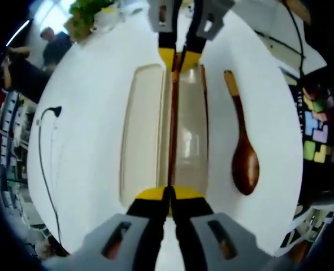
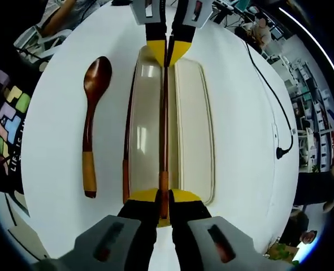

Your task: Arrange the utensils inside the cutlery case until each visible utensil rests in its matching compartment.

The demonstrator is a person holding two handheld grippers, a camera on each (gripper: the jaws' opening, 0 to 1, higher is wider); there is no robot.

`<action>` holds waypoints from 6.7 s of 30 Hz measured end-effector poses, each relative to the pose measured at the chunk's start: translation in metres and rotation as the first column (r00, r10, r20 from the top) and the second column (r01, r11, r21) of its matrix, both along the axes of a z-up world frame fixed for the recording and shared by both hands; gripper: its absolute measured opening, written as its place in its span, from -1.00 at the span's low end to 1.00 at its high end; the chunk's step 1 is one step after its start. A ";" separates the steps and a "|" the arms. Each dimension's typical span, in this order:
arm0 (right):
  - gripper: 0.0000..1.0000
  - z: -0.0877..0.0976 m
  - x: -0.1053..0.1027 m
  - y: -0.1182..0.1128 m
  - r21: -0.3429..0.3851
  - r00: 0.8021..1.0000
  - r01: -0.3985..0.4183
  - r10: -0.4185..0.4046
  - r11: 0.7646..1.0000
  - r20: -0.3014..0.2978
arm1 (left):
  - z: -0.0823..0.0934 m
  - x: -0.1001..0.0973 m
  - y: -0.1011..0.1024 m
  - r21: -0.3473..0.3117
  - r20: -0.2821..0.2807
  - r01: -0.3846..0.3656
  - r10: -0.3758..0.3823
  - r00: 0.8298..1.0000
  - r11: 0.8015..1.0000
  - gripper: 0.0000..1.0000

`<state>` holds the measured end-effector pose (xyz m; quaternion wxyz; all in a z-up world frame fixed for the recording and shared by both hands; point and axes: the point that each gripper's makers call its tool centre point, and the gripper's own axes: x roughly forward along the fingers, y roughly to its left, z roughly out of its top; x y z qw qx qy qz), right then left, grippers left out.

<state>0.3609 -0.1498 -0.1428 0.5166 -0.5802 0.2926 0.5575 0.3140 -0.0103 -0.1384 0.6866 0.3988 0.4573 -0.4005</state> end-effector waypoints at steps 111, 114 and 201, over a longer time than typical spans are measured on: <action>-0.90 -0.011 -0.048 -0.027 0.171 0.977 0.058 -0.021 0.984 -0.214 | -0.016 -0.051 0.021 -0.068 -0.032 0.029 -0.031 0.999 0.997 -0.96; -0.90 -0.012 -0.048 -0.028 0.191 0.975 0.057 -0.014 0.980 -0.220 | -0.016 -0.052 0.021 -0.063 -0.028 0.026 -0.028 0.999 0.998 -0.96; -0.90 0.020 0.010 -0.030 0.164 0.999 -0.032 0.031 0.986 0.013 | 0.005 -0.014 -0.003 0.015 0.051 0.047 -0.048 0.998 0.999 -0.97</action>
